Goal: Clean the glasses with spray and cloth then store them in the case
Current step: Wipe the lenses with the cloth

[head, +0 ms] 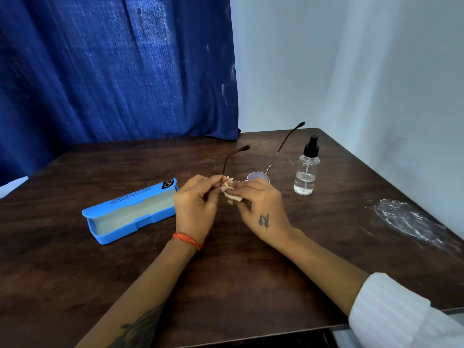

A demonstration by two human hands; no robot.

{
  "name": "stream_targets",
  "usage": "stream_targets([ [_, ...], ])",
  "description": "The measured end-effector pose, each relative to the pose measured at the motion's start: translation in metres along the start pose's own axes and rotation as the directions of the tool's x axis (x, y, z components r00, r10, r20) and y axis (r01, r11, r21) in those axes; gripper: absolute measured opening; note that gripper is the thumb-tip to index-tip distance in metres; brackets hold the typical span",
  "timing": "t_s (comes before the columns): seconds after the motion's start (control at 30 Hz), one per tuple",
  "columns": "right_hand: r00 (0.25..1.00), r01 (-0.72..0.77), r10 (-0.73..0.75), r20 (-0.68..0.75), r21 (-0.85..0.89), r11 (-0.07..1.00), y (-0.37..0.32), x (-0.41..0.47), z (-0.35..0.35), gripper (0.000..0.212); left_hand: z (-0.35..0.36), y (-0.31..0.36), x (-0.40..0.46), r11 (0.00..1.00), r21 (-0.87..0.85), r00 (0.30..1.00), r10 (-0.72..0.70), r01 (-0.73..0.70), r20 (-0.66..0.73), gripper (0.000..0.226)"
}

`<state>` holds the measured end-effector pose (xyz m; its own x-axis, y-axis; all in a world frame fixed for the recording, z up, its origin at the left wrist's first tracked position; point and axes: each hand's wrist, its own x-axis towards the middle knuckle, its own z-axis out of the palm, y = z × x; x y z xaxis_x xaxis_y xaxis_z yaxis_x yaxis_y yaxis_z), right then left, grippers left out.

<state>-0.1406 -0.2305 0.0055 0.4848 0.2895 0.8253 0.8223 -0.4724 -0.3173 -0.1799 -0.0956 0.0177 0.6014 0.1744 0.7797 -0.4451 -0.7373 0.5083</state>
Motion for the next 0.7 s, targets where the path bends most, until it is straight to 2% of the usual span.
stream_targets([
  [0.17,0.998,-0.03,0.028,-0.053,-0.052,0.998,-0.001,0.0,-0.004,0.013,0.0,0.002,0.001,1.0,-0.001,1.0,0.019,-0.019,-0.001,0.027],
  [0.33,1.0,0.02,-0.02,0.003,-0.259,0.966,-0.001,0.001,-0.006,0.015,0.0,0.0,0.002,0.998,0.049,0.999,0.047,-0.047,-0.003,0.022],
  [0.43,0.996,0.087,-0.074,0.054,-0.309,0.947,-0.005,0.002,-0.002,0.02,0.001,0.0,0.001,0.997,0.06,0.999,0.048,-0.048,-0.002,0.023],
  [0.53,0.994,0.078,-0.054,0.098,-0.259,0.963,-0.005,0.001,0.002,0.028,0.002,-0.002,0.0,0.998,0.062,1.0,0.028,-0.028,-0.005,0.023],
  [0.7,0.995,0.086,-0.08,0.057,-0.105,0.991,-0.002,-0.001,0.003,0.022,0.001,-0.002,-0.001,0.999,0.051,1.0,0.006,-0.005,-0.02,0.023],
])
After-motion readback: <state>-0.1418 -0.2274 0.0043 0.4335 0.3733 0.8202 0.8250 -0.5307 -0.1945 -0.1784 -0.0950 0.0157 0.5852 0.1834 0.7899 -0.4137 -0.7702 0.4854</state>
